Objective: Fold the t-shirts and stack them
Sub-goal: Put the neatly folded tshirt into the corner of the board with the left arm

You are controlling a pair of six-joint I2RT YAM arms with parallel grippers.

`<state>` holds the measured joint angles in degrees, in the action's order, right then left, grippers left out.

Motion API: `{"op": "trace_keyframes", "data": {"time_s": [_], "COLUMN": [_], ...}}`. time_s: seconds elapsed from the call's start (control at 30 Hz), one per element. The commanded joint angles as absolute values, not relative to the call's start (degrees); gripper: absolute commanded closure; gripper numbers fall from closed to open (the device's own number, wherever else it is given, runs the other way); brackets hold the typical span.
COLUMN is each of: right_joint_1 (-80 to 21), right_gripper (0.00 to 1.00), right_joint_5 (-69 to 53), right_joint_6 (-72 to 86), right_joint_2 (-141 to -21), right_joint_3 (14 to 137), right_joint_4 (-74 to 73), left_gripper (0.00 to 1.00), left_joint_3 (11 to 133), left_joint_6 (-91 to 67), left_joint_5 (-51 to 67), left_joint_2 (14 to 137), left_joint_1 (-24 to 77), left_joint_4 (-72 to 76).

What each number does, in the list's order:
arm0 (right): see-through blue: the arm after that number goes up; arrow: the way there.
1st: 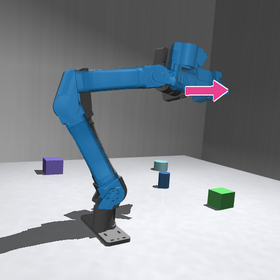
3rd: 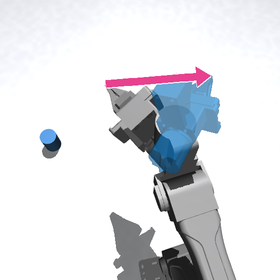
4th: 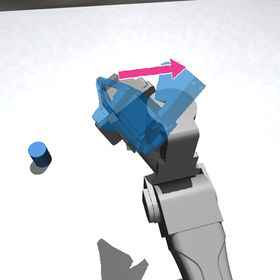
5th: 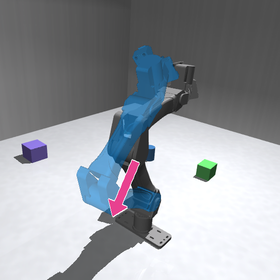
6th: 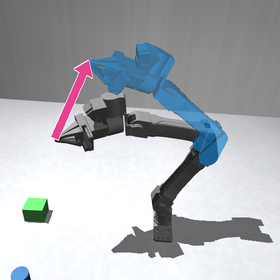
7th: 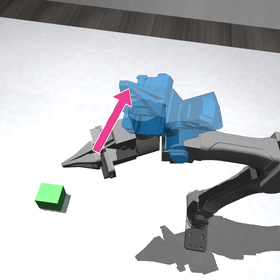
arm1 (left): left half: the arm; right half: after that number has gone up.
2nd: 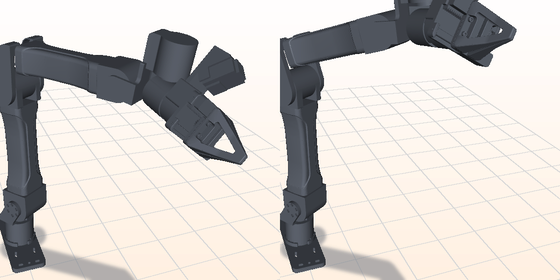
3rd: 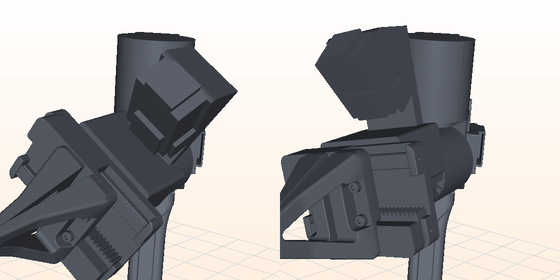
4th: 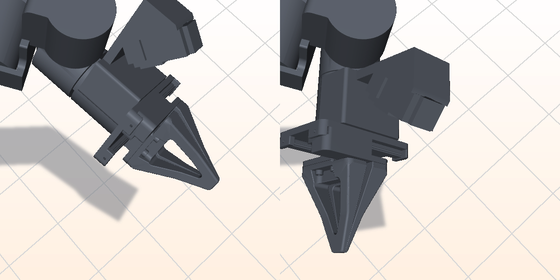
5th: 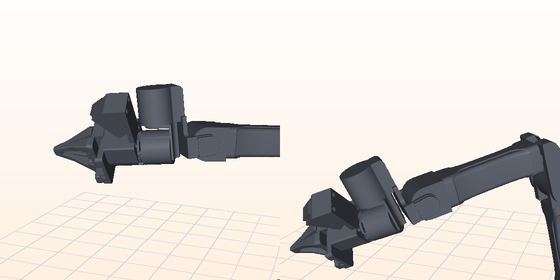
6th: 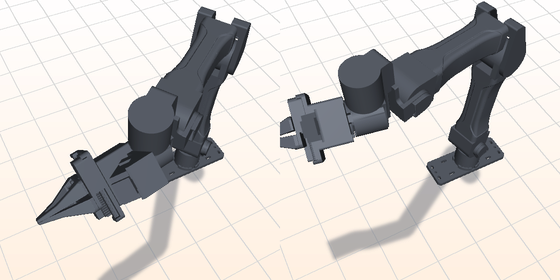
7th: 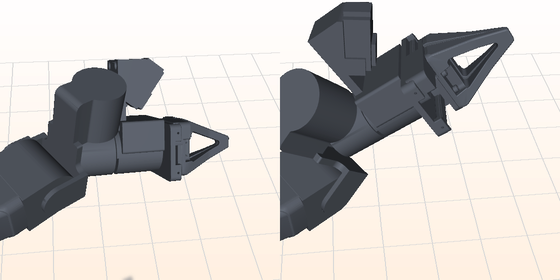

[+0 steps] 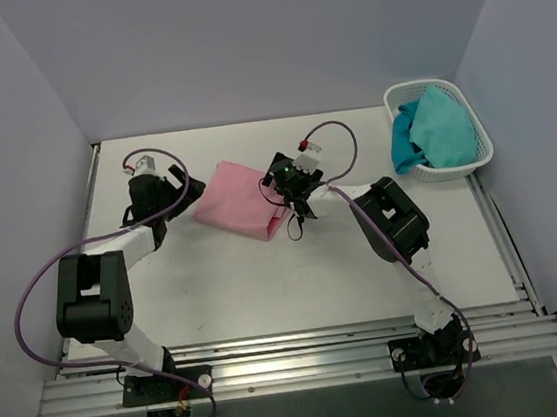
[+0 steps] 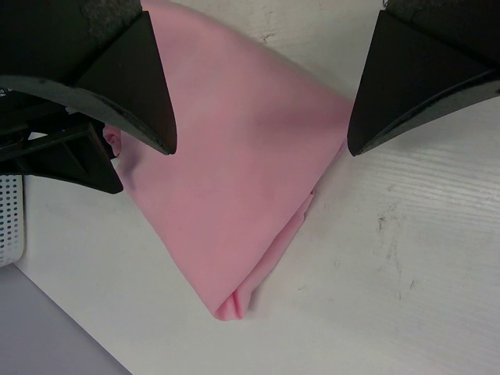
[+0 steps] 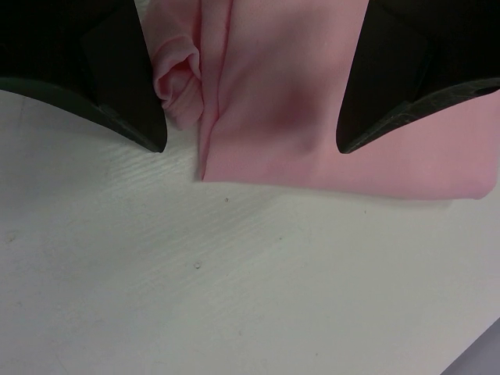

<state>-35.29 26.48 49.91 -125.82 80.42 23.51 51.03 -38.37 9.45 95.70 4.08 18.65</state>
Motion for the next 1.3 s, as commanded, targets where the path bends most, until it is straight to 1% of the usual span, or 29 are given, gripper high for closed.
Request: {"op": "trace_keyframes", "data": {"time_s": [0.0, 0.13, 0.17, 0.73, 1.03, 1.27], "right_joint_1": [-35.5, -35.3, -35.2, -29.3, -30.8, -33.1], "right_gripper": [0.14, 0.22, 0.22, 0.22, 0.23, 0.23], "right_joint_5": [25.9, 25.5, 25.4, 24.4, 22.5, 22.5], "right_joint_6": [51.1, 50.8, 50.7, 48.3, 48.3, 49.0], "right_joint_2": [-127.9, -129.0, -129.4, -130.4, -135.7, -135.5], "right_joint_3": [81.6, 82.3, 82.4, 88.4, 94.0, 93.6], "right_joint_4": [22.6, 22.9, 22.9, 20.8, 19.3, 18.8], "left_gripper": [0.01, 0.01, 0.0, 0.01, 0.01, 0.01], "left_joint_3": [50.9, 50.7, 50.6, 50.0, 51.0, 51.3], "left_joint_6": [-38.1, -38.1, -38.1, -37.9, -38.0, -38.2], "left_joint_5": [10.4, 10.5, 10.5, 10.5, 10.5, 10.7], "left_joint_2": [96.1, 95.8, 95.7, 93.9, 95.2, 96.4], "left_joint_1": [4.0, 4.0, 4.0, 4.0, 4.0, 4.0], "left_joint_4": [22.1, 22.3, 22.3, 22.1, 22.6, 23.1]}}
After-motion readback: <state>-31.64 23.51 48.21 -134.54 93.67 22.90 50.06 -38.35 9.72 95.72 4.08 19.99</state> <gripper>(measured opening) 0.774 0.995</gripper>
